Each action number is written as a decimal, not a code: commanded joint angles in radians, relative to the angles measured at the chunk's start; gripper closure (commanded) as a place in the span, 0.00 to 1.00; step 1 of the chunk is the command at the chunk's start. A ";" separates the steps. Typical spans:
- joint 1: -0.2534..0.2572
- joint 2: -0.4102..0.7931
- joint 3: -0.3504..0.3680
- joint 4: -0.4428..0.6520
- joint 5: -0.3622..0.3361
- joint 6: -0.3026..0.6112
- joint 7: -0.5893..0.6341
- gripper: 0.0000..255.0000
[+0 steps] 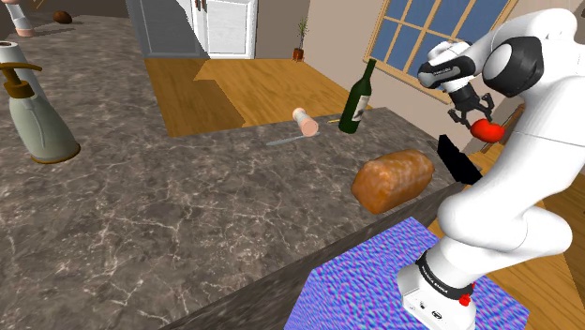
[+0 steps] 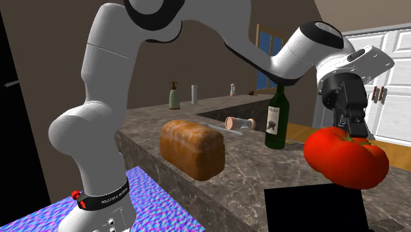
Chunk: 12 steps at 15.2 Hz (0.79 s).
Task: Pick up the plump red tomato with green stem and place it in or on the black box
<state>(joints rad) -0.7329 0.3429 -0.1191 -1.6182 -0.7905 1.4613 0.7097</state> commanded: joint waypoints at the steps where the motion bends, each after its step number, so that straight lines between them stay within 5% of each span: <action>1: -0.003 0.011 0.000 -0.007 0.001 0.016 0.010 1.00; 12: -0.012 0.060 0.002 -0.070 0.007 0.100 0.085 1.00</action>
<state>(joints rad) -0.7451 0.3976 -0.1180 -1.6889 -0.7846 1.5574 0.7905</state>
